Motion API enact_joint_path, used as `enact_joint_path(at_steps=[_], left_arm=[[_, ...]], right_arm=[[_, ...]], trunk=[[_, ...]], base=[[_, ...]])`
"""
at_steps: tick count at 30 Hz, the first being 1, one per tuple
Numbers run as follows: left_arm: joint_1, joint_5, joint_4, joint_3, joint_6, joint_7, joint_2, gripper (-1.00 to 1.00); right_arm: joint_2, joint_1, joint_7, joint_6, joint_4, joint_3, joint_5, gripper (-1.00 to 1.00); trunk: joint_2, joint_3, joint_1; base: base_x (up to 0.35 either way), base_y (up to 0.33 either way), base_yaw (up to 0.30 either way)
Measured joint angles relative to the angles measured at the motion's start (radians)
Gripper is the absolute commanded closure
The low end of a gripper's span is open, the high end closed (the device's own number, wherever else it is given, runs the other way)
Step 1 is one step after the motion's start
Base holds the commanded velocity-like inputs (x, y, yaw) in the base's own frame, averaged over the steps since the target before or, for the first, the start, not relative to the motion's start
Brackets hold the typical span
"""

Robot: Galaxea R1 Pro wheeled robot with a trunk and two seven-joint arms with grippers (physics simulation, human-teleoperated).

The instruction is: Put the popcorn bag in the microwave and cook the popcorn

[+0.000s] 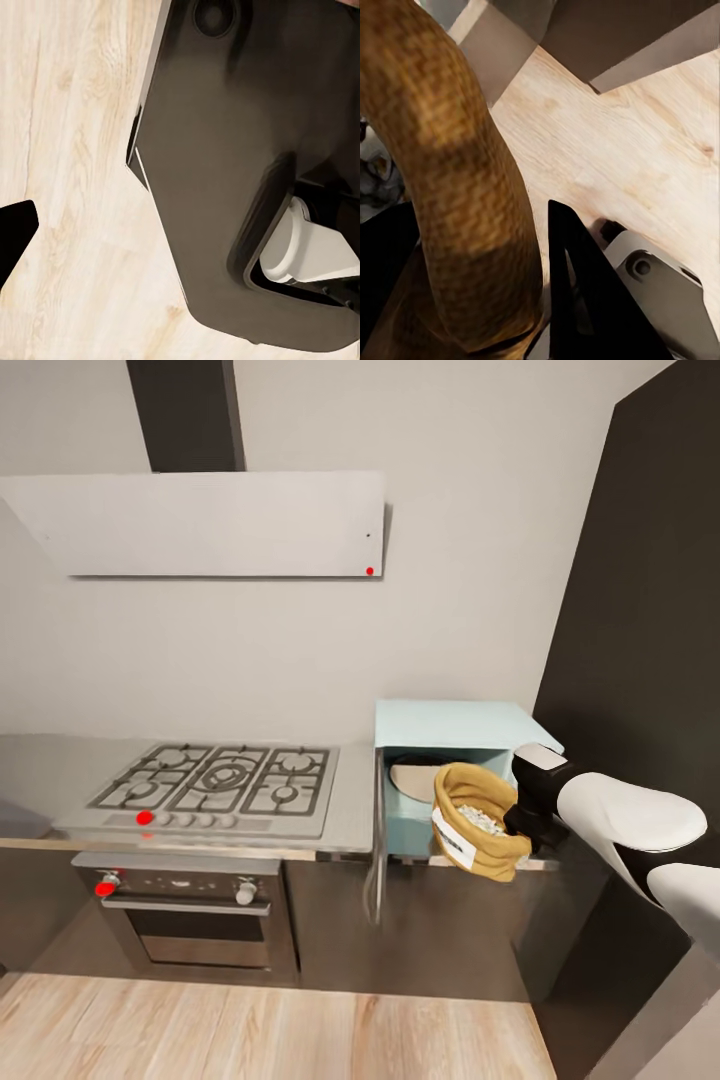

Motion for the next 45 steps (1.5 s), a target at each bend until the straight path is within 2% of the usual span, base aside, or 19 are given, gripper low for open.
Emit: enact_joint_path(at_steps=[30,45], left_arm=[[0.0,0.0,0.0,0.0,0.0,0.0,0.0,-1.0],[0.0,0.0,0.0,0.0,0.0,0.0,0.0,-1.0]], right_arm=[[-0.001,0.0,-0.002,0.0,0.0,-0.005,-0.001,1.0],[-0.001,0.0,-0.003,0.003,0.0,0.001,0.002,1.0]], trunk=[[0.0,0.0,0.0],[0.0,0.0,0.0]], base=[[0.128,0.016,0.0],[0.159,0.084,0.0]])
